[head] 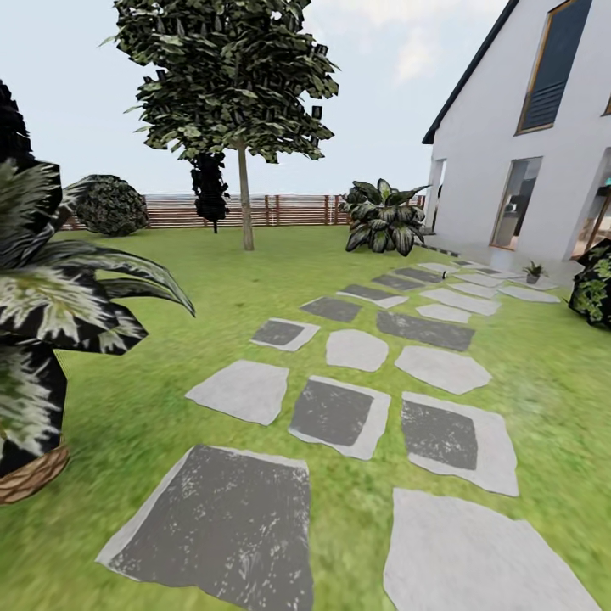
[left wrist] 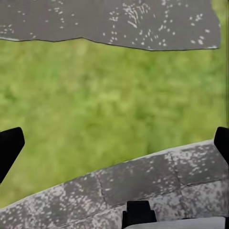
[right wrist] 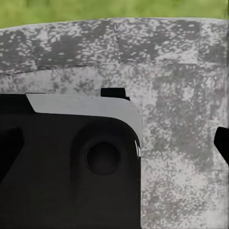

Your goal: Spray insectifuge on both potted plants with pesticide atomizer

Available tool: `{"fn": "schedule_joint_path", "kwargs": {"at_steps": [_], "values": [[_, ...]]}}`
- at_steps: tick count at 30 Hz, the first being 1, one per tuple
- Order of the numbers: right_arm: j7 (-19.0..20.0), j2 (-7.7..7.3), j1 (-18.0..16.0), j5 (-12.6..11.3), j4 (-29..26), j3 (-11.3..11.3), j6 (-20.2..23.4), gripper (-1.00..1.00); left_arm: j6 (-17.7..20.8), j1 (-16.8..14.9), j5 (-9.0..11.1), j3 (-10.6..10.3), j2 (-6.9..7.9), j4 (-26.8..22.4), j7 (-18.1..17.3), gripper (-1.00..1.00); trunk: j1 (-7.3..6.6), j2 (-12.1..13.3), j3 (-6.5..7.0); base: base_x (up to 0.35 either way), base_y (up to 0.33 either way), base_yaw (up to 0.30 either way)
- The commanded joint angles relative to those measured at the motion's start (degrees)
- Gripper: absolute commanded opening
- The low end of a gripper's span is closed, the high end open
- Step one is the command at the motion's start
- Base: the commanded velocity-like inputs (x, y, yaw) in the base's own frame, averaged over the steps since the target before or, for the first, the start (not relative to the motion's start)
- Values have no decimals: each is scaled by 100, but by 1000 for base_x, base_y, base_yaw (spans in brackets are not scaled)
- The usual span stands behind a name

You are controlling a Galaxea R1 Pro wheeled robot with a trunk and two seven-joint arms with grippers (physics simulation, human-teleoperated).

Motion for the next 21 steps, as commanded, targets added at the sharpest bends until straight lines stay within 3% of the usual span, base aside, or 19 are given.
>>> {"fn": "schedule_joint_path", "kwargs": {"at_steps": [1, 9, 12, 21], "values": [[-5, 0, -4, 0, 5, 2, -20, 100, -19, -3, -35, 1, 0, 3, -1, 100, 3, -3, -6, 281, -166, 0], [-3, 0, -4, -14, -1, -8, -20, 100, -15, -33, -25, 2, -3, -56, -1, 100, 3, -3, -6, 281, -166, 0], [-2, 199, -4, -28, -75, -14, -280, 100, -18, -126, -26, -6, 2, -130, 10, 100, 3, -3, -6, 288, -143, 0], [-7, 255, -4, -16, -617, -31, -1065, 100, -22, -214, -1, 15, 14, -156, 17, 100, 3, -3, -7, 294, -131, 0]]}}
